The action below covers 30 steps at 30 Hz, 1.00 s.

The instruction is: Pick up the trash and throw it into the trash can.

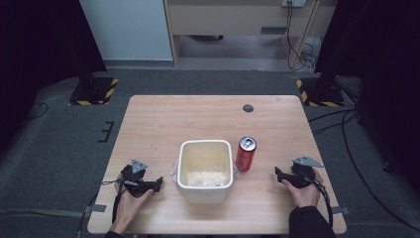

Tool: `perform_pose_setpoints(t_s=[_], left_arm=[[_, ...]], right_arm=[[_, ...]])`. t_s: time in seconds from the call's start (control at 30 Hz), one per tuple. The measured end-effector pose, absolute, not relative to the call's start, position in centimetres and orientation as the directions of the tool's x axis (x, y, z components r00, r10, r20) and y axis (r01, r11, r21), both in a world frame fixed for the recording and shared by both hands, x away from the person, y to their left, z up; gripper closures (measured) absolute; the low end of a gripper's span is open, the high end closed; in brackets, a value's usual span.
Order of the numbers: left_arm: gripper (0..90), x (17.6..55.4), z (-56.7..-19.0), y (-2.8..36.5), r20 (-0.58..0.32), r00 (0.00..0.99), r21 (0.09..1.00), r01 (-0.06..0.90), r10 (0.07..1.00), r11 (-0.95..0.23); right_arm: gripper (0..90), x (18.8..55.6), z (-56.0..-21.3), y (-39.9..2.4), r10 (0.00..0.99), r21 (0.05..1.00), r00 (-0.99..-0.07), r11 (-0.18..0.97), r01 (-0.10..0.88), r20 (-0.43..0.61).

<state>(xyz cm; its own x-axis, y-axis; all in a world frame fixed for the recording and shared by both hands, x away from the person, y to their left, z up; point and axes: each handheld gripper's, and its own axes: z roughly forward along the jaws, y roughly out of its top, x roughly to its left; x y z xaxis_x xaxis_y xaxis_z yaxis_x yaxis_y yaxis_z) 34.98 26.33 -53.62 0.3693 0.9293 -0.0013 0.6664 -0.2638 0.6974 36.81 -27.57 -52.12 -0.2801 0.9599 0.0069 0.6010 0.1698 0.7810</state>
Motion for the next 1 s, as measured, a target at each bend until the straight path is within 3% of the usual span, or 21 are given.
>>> perform_pose_setpoints(t_s=[0.4, 0.73, 1.0], left_arm=[[0.0, 35.1, -53.6, 26.6, -0.001, 0.385, 0.698, 0.662, 0.923, -0.275], [0.0, 35.1, -53.6, 27.0, -0.002, 0.395, 0.697, 0.659, 0.919, -0.282], [0.0, 35.0, -53.6, 27.1, -0.001, 0.377, 0.698, 0.664, 0.926, -0.270]], right_arm=[[21.8, 37.0, -48.3, -28.9, 0.956, 0.866, -0.288, 0.102, 0.489, 0.050], [20.9, 36.8, -42.4, -27.8, 0.917, 0.932, -0.397, 0.116, 0.343, 0.032], [18.9, 37.7, -40.8, -25.9, 0.890, 0.948, -0.453, 0.093, 0.304, 0.058]])
